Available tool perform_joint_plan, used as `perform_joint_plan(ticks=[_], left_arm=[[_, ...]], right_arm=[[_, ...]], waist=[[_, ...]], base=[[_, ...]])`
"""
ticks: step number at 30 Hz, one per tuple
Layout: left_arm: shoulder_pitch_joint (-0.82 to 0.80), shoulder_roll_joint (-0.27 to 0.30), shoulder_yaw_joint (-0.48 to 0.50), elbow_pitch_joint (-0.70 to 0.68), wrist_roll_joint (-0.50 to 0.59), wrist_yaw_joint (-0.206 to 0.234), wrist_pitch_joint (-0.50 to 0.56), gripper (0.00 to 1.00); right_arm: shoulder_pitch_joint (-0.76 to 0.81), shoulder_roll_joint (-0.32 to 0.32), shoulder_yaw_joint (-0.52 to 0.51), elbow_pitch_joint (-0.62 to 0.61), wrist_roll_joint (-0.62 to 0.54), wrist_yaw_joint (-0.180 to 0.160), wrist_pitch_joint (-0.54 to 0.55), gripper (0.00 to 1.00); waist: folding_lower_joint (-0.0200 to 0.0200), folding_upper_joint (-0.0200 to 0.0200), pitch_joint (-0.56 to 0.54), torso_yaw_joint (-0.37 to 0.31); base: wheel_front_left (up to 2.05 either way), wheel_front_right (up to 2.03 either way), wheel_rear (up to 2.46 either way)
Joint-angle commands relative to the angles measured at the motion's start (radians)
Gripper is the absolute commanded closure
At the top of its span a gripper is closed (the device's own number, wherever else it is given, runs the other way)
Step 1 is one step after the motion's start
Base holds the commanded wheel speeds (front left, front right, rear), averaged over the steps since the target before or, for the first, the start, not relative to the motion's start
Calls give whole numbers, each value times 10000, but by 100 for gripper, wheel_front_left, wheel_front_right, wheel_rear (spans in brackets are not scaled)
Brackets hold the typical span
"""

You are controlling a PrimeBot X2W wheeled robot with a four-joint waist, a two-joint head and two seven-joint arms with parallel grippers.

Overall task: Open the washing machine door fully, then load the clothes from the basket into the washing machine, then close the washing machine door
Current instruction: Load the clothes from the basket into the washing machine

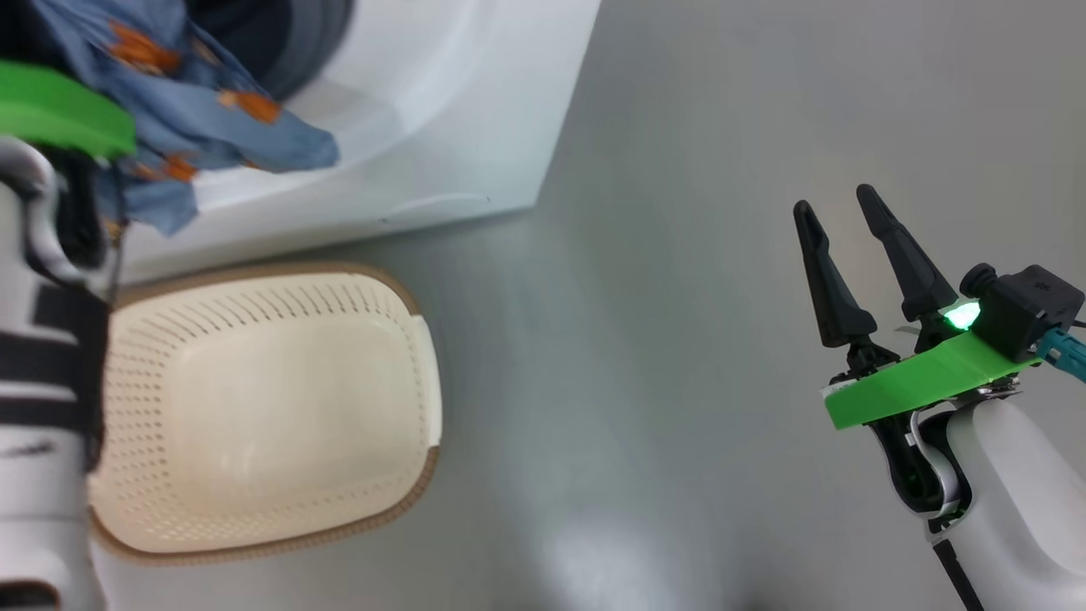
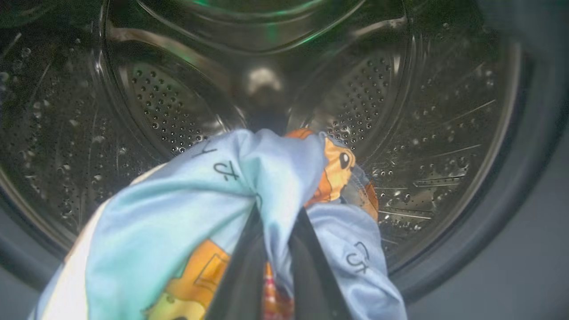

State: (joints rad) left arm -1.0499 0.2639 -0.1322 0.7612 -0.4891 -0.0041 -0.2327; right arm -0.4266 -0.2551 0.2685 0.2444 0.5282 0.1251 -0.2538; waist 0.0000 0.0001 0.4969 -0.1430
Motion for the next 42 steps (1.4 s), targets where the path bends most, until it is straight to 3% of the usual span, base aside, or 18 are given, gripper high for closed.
perform_joint_plan(ticks=[1,5,14,23,24,25,33,42], left_arm=[[-616,580,224,155,81,-61,-111,100],[-1776,1152,284,1103,191,-212,-156,100],[-3629,2193,62,1881,555,-585,-114,100],[-4603,2604,330,1261,892,-499,-284,100],[-4571,2584,454,1247,850,-434,-286,69],[-4503,2587,524,1306,843,-390,-286,0],[-4095,2391,576,2884,465,-583,189,0],[-3478,2155,299,3640,376,-985,-27,0]], right_arm=[[-85,-18,100,-290,-73,56,-80,0],[-197,240,58,-444,-63,56,-80,0],[-302,631,-7,-577,-60,56,-80,0],[-457,860,11,-546,-96,56,-80,0],[-468,868,8,-538,-98,56,-80,0],[-475,875,5,-530,-99,56,-80,0],[-528,842,45,-430,-90,56,-80,0],[-553,817,178,-247,-58,56,-80,0]], waist=[[0,-1,1183,-623],[0,-1,1953,-1108],[0,-1,2773,-1686],[0,-1,2898,-1805],[0,-1,2885,-1801],[0,-1,2865,-1790],[0,-1,2550,-1582],[0,-1,1620,-1352]], base=[[0,0,0],[0,0,0],[0,0,0],[0,0,0],[0,0,0],[0,0,0],[0,0,0],[0,0,0]])
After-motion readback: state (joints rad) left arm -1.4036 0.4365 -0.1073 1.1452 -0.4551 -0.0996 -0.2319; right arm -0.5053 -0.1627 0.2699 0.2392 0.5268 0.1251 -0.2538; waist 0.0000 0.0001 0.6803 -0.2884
